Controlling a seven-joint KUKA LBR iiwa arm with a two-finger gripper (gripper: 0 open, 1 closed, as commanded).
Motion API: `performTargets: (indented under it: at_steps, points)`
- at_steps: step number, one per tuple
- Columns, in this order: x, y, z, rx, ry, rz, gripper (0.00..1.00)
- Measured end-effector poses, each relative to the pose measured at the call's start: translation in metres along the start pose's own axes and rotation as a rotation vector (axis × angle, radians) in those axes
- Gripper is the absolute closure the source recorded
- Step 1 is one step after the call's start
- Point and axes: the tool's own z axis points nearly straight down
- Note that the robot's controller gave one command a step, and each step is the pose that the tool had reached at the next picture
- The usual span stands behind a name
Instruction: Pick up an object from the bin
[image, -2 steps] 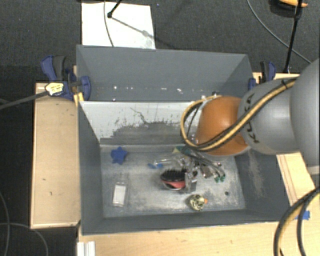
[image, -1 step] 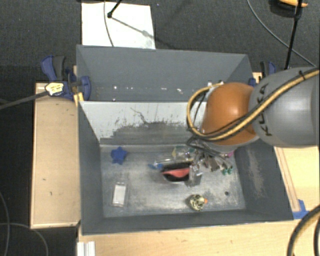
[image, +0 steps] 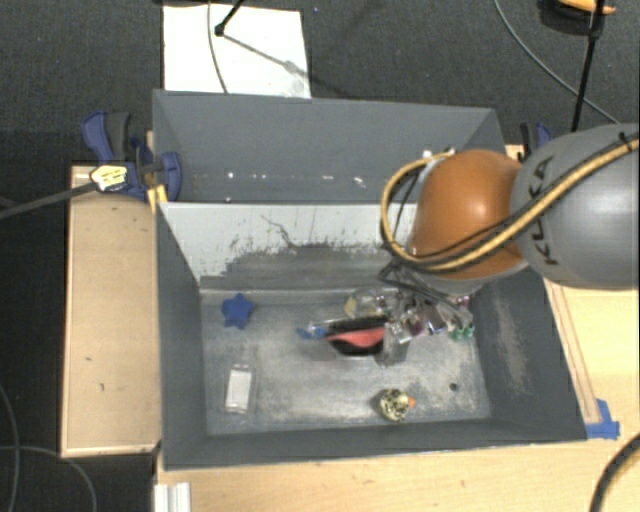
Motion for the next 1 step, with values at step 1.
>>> performTargets:
  at_steps: [1]
  points:
    - [-0.0015, -0.0002, -0.0361, 0.0, -0.001, 0.0, 1.0]
